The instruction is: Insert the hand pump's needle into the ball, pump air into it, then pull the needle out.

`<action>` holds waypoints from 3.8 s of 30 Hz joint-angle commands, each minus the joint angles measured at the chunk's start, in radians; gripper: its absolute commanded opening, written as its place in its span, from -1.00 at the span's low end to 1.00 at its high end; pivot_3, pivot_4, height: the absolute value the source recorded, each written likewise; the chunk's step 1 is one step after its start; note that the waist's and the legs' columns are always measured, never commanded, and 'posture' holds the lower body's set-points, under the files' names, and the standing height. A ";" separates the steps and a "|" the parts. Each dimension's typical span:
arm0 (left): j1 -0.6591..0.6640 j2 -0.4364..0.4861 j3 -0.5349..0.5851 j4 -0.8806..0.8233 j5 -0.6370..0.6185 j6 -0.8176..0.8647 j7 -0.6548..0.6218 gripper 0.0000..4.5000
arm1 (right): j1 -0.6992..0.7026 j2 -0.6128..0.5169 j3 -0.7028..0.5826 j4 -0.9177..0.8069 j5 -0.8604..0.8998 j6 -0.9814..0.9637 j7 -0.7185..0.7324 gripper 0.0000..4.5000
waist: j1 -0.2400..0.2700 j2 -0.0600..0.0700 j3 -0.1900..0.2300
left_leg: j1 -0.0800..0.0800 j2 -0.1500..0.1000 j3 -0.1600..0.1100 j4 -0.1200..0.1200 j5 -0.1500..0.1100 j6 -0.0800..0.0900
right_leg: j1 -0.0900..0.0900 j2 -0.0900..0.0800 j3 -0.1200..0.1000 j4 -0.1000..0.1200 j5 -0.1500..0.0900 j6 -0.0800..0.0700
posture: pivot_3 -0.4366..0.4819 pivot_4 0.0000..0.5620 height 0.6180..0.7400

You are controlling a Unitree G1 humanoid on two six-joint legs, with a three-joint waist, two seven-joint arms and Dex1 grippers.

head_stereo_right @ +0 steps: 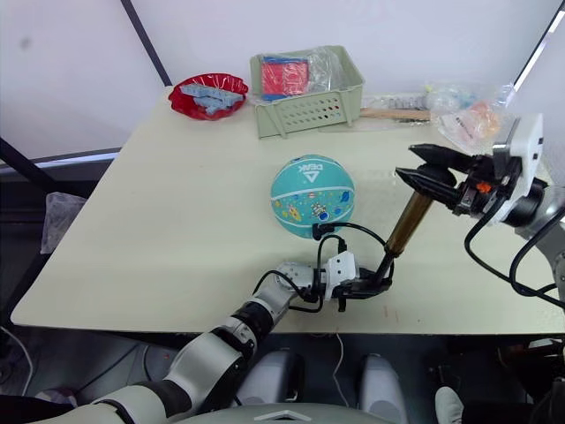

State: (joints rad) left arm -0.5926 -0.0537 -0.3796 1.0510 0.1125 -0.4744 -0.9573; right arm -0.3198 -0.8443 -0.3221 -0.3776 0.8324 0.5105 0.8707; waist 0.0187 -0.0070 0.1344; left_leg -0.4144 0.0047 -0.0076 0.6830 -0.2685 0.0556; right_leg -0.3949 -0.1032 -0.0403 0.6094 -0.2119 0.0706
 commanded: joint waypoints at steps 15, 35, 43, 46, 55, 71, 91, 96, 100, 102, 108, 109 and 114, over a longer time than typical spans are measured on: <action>0.043 0.035 -0.040 0.073 0.064 0.037 -0.023 -0.54 | 0.174 0.049 0.026 -0.080 -0.091 -0.074 -0.009 -0.31 | -0.001 -0.002 -0.002 | 0.001 0.000 -0.001 0.000 0.000 0.000 | 0.001 0.001 0.000 0.000 0.000 0.000 | -0.05 -0.47 0.96; 0.044 0.032 -0.040 0.073 0.075 0.045 -0.007 -0.54 | 0.376 0.223 0.248 0.023 -0.334 -0.294 0.011 -0.31 | -0.001 -0.013 -0.014 | 0.002 0.002 -0.002 -0.001 0.000 0.000 | 0.001 0.002 -0.001 0.000 0.000 0.000 | -0.05 -0.47 0.96; 0.044 0.028 -0.041 0.077 0.076 0.046 -0.007 -0.54 | 0.252 0.150 0.082 -0.062 -0.176 -0.179 -0.007 -0.31 | 0.003 -0.007 -0.009 | 0.001 0.001 -0.001 -0.001 0.000 0.000 | 0.000 0.001 -0.001 0.000 0.000 0.000 | -0.05 -0.47 0.96; 0.045 0.026 -0.043 0.078 0.076 0.044 -0.005 -0.54 | 0.199 0.114 0.020 -0.076 -0.113 -0.133 -0.013 -0.31 | 0.005 -0.003 -0.005 | 0.000 0.001 -0.001 -0.001 0.000 0.000 | 0.000 0.001 -0.001 0.000 0.000 0.000 | -0.05 -0.47 0.96; 0.052 0.023 -0.049 0.077 0.079 0.041 -0.003 -0.54 | 0.065 0.016 -0.098 -0.077 0.033 -0.008 -0.036 -0.31 | 0.010 -0.002 -0.002 | 0.000 0.000 -0.001 -0.001 0.000 0.000 | 0.000 0.000 -0.001 0.000 0.000 0.000 | -0.05 -0.47 0.96; 0.049 0.027 -0.045 0.081 0.077 0.041 -0.009 -0.54 | -0.009 -0.037 -0.142 -0.067 0.113 0.071 -0.057 -0.31 | 0.011 0.000 -0.001 | 0.000 0.000 0.000 -0.001 0.000 0.000 | 0.000 0.000 0.000 0.000 0.000 0.000 | -0.05 -0.47 0.96; 0.051 0.029 -0.046 0.076 0.081 0.042 -0.005 -0.54 | 0.362 0.176 0.161 0.036 -0.263 -0.274 0.035 -0.31 | 0.007 -0.014 -0.013 | 0.002 0.002 -0.002 -0.001 0.000 0.000 | 0.001 0.002 -0.001 0.000 0.000 0.000 | -0.05 -0.47 0.96; 0.047 0.028 -0.042 0.079 0.079 0.044 -0.003 -0.54 | 0.400 0.223 0.220 0.086 -0.333 -0.338 0.032 -0.31 | 0.007 -0.015 -0.014 | 0.002 0.002 -0.002 -0.001 0.000 0.000 | 0.001 0.002 -0.001 0.000 0.000 0.000 | -0.05 -0.47 0.96; 0.043 0.028 -0.041 0.082 0.078 0.045 -0.001 -0.54 | 0.413 0.239 0.244 0.098 -0.372 -0.364 0.029 -0.31 | 0.007 -0.015 -0.014 | 0.002 0.002 -0.002 -0.001 0.000 0.000 | 0.001 0.002 -0.001 0.000 0.000 0.000 | -0.05 -0.47 0.96; 0.041 0.028 -0.040 0.083 0.078 0.045 0.000 -0.54 | 0.415 0.241 0.243 0.092 -0.373 -0.366 0.027 -0.31 | 0.007 -0.015 -0.014 | 0.002 0.002 -0.002 -0.001 0.000 0.000 | 0.001 0.002 -0.001 0.000 0.000 0.000 | -0.05 -0.47 0.96; 0.046 0.027 -0.042 0.083 0.080 0.042 0.002 -0.54 | 0.339 0.184 0.124 -0.045 -0.222 -0.243 -0.017 -0.31 | 0.010 -0.013 -0.013 | 0.002 0.002 -0.002 -0.001 0.000 0.000 | 0.001 0.002 -0.001 0.000 0.000 0.000 | -0.05 -0.47 0.96; 0.047 0.026 -0.043 0.082 0.081 0.042 0.003 -0.54 | 0.320 0.169 0.101 -0.065 -0.190 -0.209 -0.027 -0.31 | 0.010 -0.013 -0.013 | 0.002 0.002 -0.002 -0.001 0.000 0.000 | 0.001 0.002 -0.001 0.000 0.000 0.000 | -0.05 -0.47 0.96; 0.051 0.023 -0.045 0.080 0.081 0.040 0.001 -0.54 | 0.248 0.109 0.018 -0.113 -0.083 -0.098 -0.054 -0.31 | 0.019 -0.005 -0.006 | 0.000 0.001 -0.001 -0.001 0.000 0.000 | 0.000 0.001 -0.001 0.000 0.000 0.000 | -0.05 -0.47 0.96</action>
State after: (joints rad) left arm -0.5866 -0.0656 -0.3865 1.0531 0.1265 -0.4753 -0.9496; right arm -0.0349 -0.7230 -0.2242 -0.4281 0.6579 0.3911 0.8222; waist 0.0380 -0.0119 0.1283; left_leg -0.4145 0.0053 -0.0088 0.6825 -0.2686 0.0555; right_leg -0.3951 -0.1023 -0.0413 0.6091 -0.2122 0.0702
